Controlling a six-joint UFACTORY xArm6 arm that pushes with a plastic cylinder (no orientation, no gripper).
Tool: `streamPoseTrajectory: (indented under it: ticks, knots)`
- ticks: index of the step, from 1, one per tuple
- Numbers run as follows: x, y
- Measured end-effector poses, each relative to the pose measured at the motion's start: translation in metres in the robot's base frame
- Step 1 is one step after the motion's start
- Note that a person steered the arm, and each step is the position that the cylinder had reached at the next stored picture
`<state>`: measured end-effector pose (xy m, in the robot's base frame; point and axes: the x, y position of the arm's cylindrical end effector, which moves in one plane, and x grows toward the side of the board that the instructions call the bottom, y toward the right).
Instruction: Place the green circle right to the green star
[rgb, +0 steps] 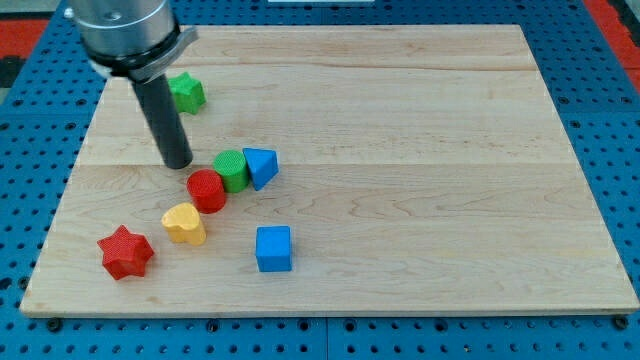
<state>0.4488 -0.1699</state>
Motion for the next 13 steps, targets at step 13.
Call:
streamPoseTrajectory:
  ticks: [13]
  knots:
    - [-0.106, 0.124]
